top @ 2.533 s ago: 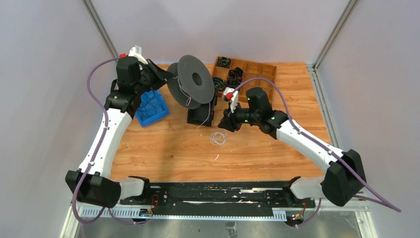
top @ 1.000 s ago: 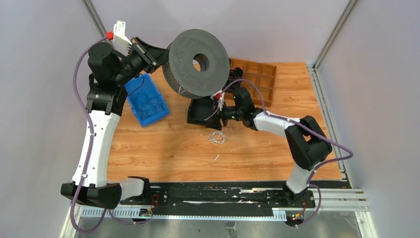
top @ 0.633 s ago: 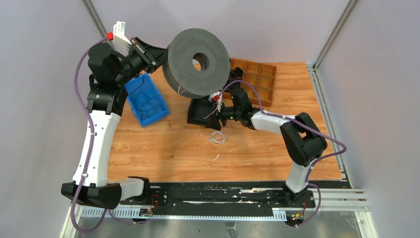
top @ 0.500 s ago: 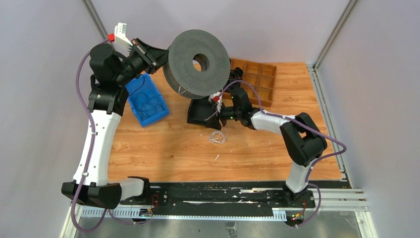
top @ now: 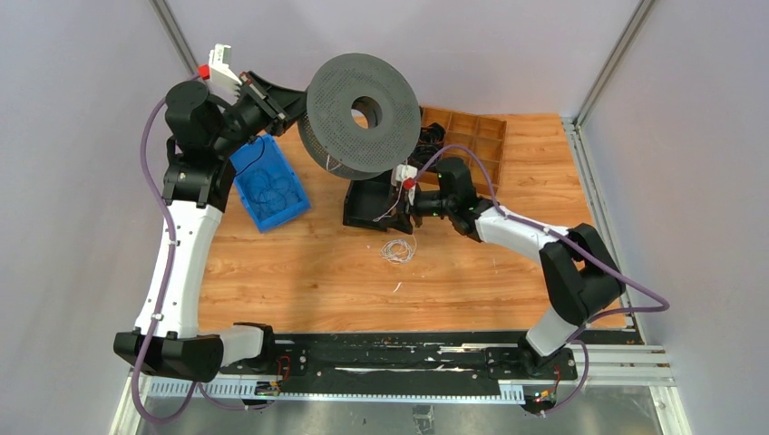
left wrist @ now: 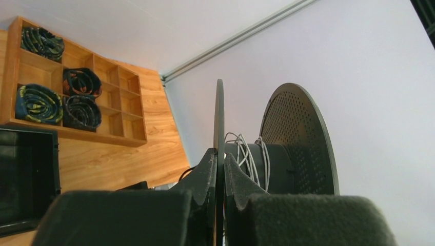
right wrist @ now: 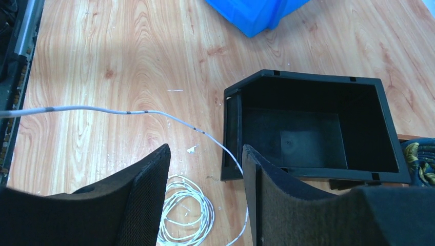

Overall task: Wrap the cables
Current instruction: Wrap the cable around the cable reel.

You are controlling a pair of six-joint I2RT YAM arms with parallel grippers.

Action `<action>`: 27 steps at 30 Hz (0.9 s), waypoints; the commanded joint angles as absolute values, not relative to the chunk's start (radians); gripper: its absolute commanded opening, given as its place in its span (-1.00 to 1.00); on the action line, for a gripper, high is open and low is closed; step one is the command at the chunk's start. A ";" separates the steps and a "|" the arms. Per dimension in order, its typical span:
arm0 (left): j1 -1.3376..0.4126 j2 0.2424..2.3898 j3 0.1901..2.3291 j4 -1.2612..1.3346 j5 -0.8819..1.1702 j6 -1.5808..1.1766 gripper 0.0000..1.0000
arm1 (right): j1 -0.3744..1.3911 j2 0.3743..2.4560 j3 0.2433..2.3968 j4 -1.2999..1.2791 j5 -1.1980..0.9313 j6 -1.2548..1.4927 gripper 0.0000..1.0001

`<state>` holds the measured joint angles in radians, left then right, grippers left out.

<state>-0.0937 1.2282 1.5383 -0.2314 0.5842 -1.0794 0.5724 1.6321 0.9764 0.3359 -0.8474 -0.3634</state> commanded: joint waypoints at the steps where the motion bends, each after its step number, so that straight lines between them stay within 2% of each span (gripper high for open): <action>1: -0.086 1.214 1.525 -0.147 0.619 -1.132 -0.99 | 0.562 1.653 0.984 0.318 -0.865 -0.427 0.09; 13: -0.077 1.204 1.505 -0.120 0.627 -1.163 -0.99 | 0.574 1.841 1.094 0.293 -0.956 -0.446 0.12; 19: -0.072 1.211 1.503 -0.118 0.627 -1.166 -0.99 | 0.595 1.872 1.093 0.292 -0.976 -0.443 0.02; 22: -0.071 1.215 1.503 -0.117 0.625 -1.167 -0.99 | 0.605 1.883 1.097 0.281 -0.980 -0.445 -0.10; 24: -0.070 1.215 1.500 -0.119 0.622 -1.165 -0.99 | 0.608 1.879 1.098 0.271 -0.984 -0.440 -0.27; 27: -0.066 1.216 1.504 -0.135 0.606 -1.148 -0.99 | 0.607 1.850 1.082 0.250 -0.978 -0.436 -0.64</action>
